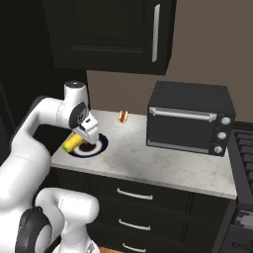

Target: Pick the corn from the counter and place it in the microwave. Then turn on the microwave.

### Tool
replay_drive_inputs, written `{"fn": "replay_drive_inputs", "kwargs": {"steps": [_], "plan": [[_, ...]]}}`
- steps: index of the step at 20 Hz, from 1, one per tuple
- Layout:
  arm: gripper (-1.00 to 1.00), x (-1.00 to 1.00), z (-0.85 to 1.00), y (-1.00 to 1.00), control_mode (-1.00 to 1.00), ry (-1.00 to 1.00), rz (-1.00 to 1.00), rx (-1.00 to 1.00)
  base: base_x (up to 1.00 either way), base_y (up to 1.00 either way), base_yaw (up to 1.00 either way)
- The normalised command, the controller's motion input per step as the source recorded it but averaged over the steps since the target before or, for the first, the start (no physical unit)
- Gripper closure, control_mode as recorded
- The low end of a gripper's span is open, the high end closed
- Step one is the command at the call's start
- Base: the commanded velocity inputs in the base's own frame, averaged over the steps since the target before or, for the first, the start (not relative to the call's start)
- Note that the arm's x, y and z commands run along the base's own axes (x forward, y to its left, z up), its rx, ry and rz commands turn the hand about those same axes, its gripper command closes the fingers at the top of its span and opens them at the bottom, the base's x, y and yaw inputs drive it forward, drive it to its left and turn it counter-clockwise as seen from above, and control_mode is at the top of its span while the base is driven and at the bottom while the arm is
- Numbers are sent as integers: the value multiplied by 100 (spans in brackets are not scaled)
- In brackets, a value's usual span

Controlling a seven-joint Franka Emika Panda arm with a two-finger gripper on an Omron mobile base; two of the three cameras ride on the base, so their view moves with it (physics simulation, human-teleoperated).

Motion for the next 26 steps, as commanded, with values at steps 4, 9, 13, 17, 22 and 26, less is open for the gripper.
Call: {"fn": "replay_drive_inputs", "kwargs": {"steps": [4, 9, 13, 17, 22, 26], "plan": [[100, -13, 15, -9, -100, -1, 10, 0, 0, 0, 0], [100, -14, 14, -3, -100, 0, 10, 0, 0, 0, 0], [100, -5, 8, -4, -100, 3, 12, 0, 0, 0, 0], [100, -6, 3, -2, -100, 0, 12, 0, 0, 0, 0], [100, -10, 0, 0, -100, 0, 9, 0, 0, 0, 0], [100, -12, 0, 0, -100, 0, 5, 0, 0, 0, 0]]}}
